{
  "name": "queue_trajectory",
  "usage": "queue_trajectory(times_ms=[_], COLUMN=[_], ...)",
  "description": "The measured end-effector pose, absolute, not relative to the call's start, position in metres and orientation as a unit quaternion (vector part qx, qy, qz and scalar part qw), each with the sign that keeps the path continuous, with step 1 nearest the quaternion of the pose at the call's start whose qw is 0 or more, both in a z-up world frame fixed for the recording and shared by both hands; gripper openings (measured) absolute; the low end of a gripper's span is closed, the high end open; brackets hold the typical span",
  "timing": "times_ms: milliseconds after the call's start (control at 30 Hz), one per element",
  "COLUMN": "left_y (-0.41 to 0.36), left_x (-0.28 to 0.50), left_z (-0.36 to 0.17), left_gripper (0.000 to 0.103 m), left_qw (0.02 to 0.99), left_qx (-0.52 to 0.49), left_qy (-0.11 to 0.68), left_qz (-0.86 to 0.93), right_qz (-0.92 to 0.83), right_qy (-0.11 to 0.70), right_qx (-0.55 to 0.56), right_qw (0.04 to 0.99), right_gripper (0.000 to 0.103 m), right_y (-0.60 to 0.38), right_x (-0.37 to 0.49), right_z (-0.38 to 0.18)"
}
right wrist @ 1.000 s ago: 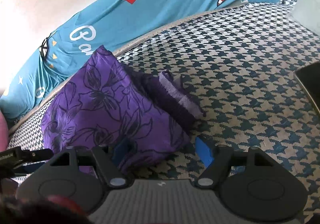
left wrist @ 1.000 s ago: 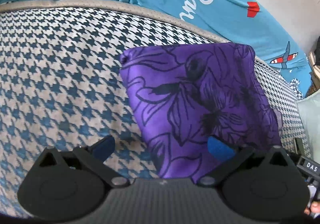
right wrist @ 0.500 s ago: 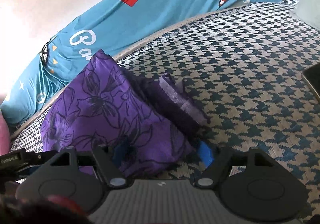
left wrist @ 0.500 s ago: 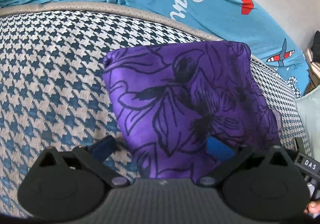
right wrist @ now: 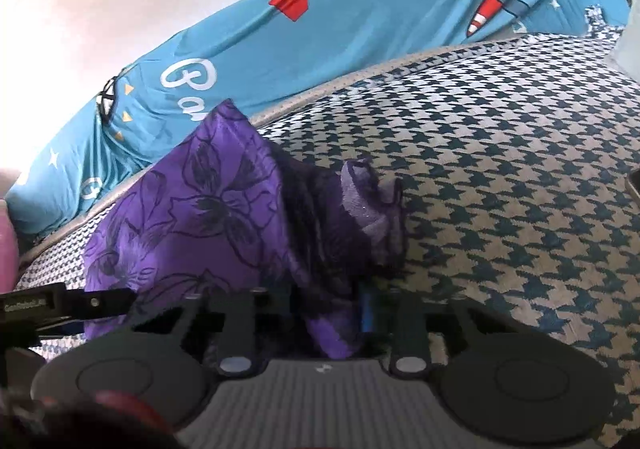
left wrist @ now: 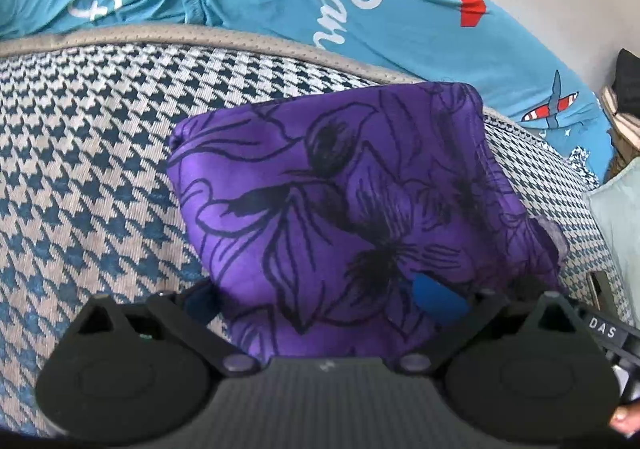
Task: Fold clothes
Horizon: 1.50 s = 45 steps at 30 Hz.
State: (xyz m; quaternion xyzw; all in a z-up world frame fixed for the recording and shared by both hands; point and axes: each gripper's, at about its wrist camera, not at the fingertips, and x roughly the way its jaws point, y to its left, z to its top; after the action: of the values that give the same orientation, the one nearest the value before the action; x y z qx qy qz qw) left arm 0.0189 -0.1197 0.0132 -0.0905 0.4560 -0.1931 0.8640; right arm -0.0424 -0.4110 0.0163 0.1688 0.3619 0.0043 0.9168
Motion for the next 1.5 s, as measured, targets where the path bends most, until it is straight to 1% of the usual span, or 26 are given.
queue_trajectory(times_ms=[33,67,100,200,233,367,467,500,533,600,633,700,833,933,1033,1133,1200,1233,1300,1433,1467,1500], left_y=[-0.121,-0.124,-0.127,-0.130,-0.131,-0.127,-0.123,-0.120,-0.118,-0.112,-0.110,-0.103,-0.091,-0.086,-0.087,-0.088,-0.088,-0.089,-0.090,-0.096,-0.099,-0.102], left_x=[0.017,0.014,0.011,0.005,0.003,0.005,0.008,0.007,0.008,0.010,0.011,0.014,0.017,0.019,0.020,0.021,0.021,0.022,0.022,0.024,0.024,0.024], left_z=[0.014,0.017,0.020,0.026,0.028,0.026,0.023,0.022,0.021,0.019,0.018,0.015,0.009,0.006,0.004,0.002,0.001,0.001,0.000,-0.002,-0.002,-0.002], left_gripper=[0.092,0.090,0.084,0.070,0.069,0.068,0.072,0.074,0.076,0.080,0.084,0.087,0.090,0.091,0.096,0.098,0.098,0.099,0.100,0.101,0.101,0.098], left_qw=[0.866,0.871,0.876,0.888,0.891,0.888,0.882,0.880,0.877,0.873,0.870,0.866,0.858,0.853,0.854,0.855,0.855,0.855,0.856,0.859,0.861,0.862], left_qx=[-0.087,-0.077,-0.068,-0.048,-0.042,-0.050,-0.063,-0.070,-0.078,-0.093,-0.100,-0.115,-0.144,-0.159,-0.160,-0.161,-0.162,-0.162,-0.163,-0.156,-0.151,-0.146], left_qy=[0.452,0.445,0.438,0.420,0.415,0.421,0.431,0.435,0.438,0.445,0.448,0.454,0.462,0.466,0.463,0.461,0.459,0.459,0.456,0.451,0.449,0.446], left_qz=[-0.193,-0.191,-0.190,-0.183,-0.181,-0.181,-0.181,-0.179,-0.179,-0.180,-0.180,-0.177,-0.174,-0.176,-0.177,-0.177,-0.178,-0.178,-0.180,-0.186,-0.187,-0.192], right_qz=[0.005,0.004,0.003,0.005,0.006,0.011,0.007,0.006,0.003,-0.001,0.001,0.003,0.005,0.014,0.020,0.020,0.022,0.021,0.021,0.023,0.025,0.028], right_qy=[0.359,0.355,0.350,0.327,0.321,0.315,0.330,0.335,0.338,0.345,0.348,0.355,0.368,0.376,0.381,0.382,0.379,0.377,0.371,0.361,0.360,0.359], right_qx=[0.160,0.149,0.139,0.117,0.113,0.111,0.127,0.134,0.139,0.146,0.153,0.173,0.207,0.225,0.236,0.245,0.254,0.258,0.253,0.235,0.228,0.226], right_qw=[0.919,0.923,0.927,0.938,0.940,0.943,0.935,0.933,0.931,0.927,0.925,0.919,0.907,0.899,0.894,0.891,0.889,0.889,0.893,0.902,0.904,0.905], right_gripper=[0.025,0.024,0.023,0.022,0.022,0.022,0.024,0.028,0.029,0.039,0.041,0.046,0.049,0.055,0.059,0.061,0.067,0.069,0.070,0.070,0.068,0.059], right_y=[-0.408,-0.405,-0.402,-0.397,-0.396,-0.396,-0.403,-0.405,-0.408,-0.413,-0.416,-0.422,-0.431,-0.436,-0.437,-0.439,-0.440,-0.439,-0.435,-0.425,-0.422,-0.419], right_x=[-0.043,-0.044,-0.045,-0.051,-0.052,-0.054,-0.051,-0.051,-0.051,-0.051,-0.052,-0.052,-0.053,-0.053,-0.052,-0.050,-0.050,-0.049,-0.047,-0.041,-0.039,-0.037], right_z=[0.018,0.020,0.023,0.035,0.038,0.043,0.037,0.035,0.034,0.033,0.032,0.030,0.025,0.021,0.016,0.013,0.010,0.008,0.006,0.002,0.002,0.001])
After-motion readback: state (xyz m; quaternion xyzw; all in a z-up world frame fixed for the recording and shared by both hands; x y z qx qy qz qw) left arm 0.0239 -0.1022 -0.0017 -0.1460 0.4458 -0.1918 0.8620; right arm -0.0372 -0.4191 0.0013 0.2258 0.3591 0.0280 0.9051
